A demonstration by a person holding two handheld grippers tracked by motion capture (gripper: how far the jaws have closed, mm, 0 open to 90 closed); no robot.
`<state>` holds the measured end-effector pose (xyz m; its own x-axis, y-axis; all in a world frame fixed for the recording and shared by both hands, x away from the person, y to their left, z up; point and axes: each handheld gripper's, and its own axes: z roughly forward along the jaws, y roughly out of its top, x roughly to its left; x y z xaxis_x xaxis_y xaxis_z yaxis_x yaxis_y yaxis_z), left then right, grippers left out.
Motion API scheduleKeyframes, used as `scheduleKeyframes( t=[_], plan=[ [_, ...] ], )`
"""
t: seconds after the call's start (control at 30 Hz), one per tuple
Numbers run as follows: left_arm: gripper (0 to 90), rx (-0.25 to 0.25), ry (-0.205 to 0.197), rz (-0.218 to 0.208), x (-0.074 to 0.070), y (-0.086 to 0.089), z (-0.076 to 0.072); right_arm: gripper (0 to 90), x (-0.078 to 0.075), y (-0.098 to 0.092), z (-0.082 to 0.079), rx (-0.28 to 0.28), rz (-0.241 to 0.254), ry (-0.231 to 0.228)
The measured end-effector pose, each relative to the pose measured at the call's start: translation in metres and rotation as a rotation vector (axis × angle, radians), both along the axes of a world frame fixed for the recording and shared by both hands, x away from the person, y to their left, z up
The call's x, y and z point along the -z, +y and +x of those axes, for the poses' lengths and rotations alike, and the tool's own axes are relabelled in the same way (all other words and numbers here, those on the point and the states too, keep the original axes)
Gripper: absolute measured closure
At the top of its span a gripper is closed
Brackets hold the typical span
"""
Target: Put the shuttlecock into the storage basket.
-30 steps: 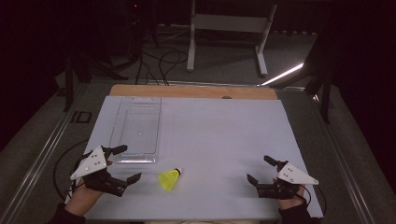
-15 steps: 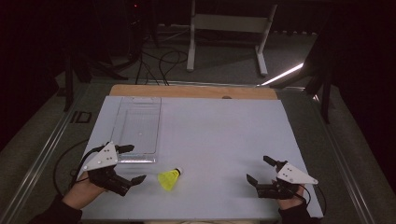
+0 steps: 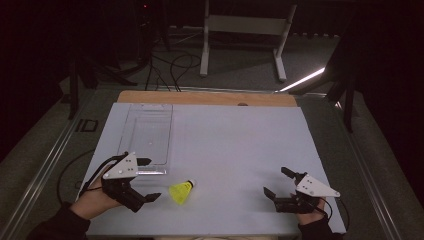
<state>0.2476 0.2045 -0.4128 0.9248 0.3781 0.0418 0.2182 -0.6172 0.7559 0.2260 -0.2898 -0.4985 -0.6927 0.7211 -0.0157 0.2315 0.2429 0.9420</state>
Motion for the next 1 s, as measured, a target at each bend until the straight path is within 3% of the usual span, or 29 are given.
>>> scheduleKeyframes(
  t=[0.27,0.53,0.63,0.7,1.0],
  plan=[
    [0.1,0.046,0.024,0.069,0.000,-0.012,0.006,7.7,0.000,0.000,0.000,-0.005,0.000,0.005],
    [0.1,0.092,0.084,0.131,0.008,-0.020,0.012,7.7,0.001,0.000,0.001,-0.009,-0.003,0.007],
    [0.1,0.106,0.111,0.183,0.012,-0.022,0.014,7.7,0.001,0.001,0.001,-0.011,-0.005,0.009],
    [0.1,0.109,0.125,0.193,0.014,-0.024,0.014,7.7,0.001,0.001,0.001,-0.010,-0.006,0.013],
    [1.6,0.135,0.149,0.258,0.022,-0.035,0.019,7.7,0.002,0.002,0.001,-0.017,-0.010,0.018]
  ],
)
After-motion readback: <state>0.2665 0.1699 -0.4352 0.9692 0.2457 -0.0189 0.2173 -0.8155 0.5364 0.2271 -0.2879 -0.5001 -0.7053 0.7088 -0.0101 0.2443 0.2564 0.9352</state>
